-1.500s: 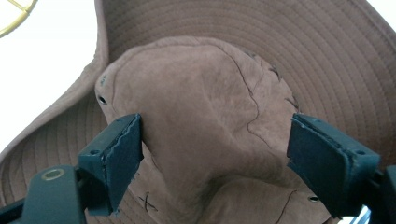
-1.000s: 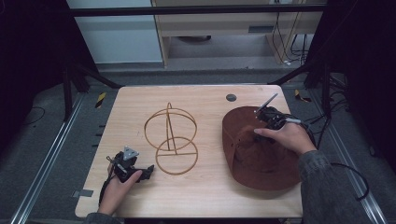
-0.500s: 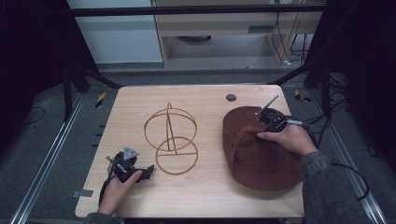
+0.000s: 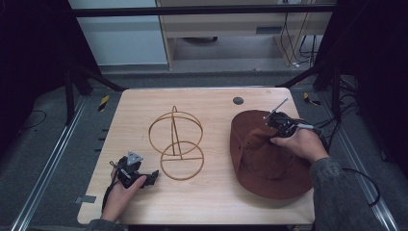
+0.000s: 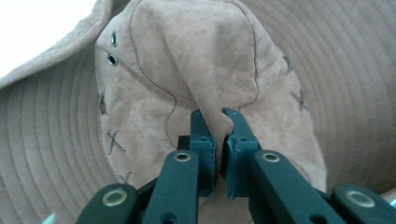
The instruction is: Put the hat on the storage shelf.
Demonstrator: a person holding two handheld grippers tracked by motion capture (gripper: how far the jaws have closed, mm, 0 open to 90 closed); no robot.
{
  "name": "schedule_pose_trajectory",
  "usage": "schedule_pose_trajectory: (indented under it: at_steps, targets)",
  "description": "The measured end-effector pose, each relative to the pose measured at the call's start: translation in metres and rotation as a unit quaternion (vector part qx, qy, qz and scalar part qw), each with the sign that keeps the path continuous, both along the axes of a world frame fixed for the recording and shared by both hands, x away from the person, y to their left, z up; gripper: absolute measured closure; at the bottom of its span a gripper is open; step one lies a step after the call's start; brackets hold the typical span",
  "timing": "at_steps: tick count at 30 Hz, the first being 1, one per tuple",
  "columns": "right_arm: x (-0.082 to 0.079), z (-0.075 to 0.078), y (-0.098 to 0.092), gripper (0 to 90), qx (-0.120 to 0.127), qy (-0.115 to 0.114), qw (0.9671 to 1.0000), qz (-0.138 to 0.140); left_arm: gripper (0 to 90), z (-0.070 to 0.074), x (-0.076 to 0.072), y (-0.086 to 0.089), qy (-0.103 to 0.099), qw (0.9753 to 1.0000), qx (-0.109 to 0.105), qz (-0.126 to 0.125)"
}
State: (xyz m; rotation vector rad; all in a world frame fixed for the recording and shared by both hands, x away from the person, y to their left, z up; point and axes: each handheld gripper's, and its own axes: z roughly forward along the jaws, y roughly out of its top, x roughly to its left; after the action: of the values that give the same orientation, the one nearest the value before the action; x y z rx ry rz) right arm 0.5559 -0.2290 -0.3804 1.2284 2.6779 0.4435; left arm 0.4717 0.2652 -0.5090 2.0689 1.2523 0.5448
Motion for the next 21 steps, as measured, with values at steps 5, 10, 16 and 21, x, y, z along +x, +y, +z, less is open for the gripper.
schedule_pose_trajectory:
  at_steps: [5,10,16,21]
  targets:
    - [-0.002,0.013,-0.002,85.8,0.005,-0.009,0.9999,0.001,0.0,0.0,0.0,0.0,-0.001,1.0,-0.002,0.001]
    - [-0.004,0.025,-0.001,86.1,0.007,-0.016,0.9998,0.001,0.0,0.0,0.0,0.0,-0.001,1.0,-0.002,0.001]
    - [-0.006,0.047,0.003,86.2,0.011,-0.029,0.9995,0.007,0.0,0.0,0.0,0.0,-0.001,1.0,0.0,0.0]
    - [-0.008,0.067,0.007,86.2,0.01,-0.042,0.999,0.015,0.0,0.0,0.0,0.0,-0.001,1.0,0.0,0.0]
